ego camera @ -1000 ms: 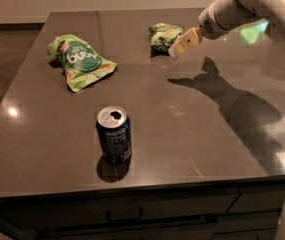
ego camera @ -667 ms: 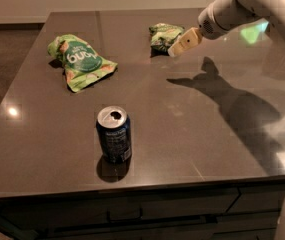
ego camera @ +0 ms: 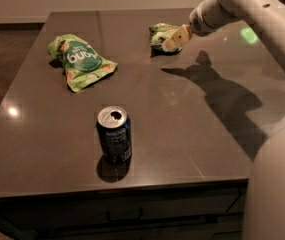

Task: Move green jalapeno chip bag near pepsi can

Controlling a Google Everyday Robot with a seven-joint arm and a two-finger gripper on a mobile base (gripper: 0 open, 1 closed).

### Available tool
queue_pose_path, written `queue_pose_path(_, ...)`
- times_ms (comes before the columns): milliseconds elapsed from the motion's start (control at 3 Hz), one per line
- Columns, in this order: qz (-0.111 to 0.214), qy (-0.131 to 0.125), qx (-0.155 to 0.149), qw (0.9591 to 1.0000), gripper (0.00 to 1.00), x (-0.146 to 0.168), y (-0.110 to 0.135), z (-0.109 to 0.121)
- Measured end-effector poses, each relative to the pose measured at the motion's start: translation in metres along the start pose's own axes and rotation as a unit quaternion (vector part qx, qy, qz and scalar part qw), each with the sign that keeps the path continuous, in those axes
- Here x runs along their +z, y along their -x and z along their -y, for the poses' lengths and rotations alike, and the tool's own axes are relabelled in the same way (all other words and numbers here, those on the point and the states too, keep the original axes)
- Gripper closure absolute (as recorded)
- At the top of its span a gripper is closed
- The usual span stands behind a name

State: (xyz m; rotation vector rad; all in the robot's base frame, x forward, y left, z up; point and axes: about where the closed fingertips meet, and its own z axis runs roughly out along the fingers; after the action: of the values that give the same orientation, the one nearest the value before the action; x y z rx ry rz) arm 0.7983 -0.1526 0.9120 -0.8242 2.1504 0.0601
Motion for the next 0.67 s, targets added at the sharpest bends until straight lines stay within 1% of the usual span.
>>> queue_pose_path(333,0.012,0.004,0.027,0.9995,0.0,0.037,0.015,0.003)
queue_pose_path(667,0.015,0.007,0.041,0.999,0.0,0.056,0.019,0.003)
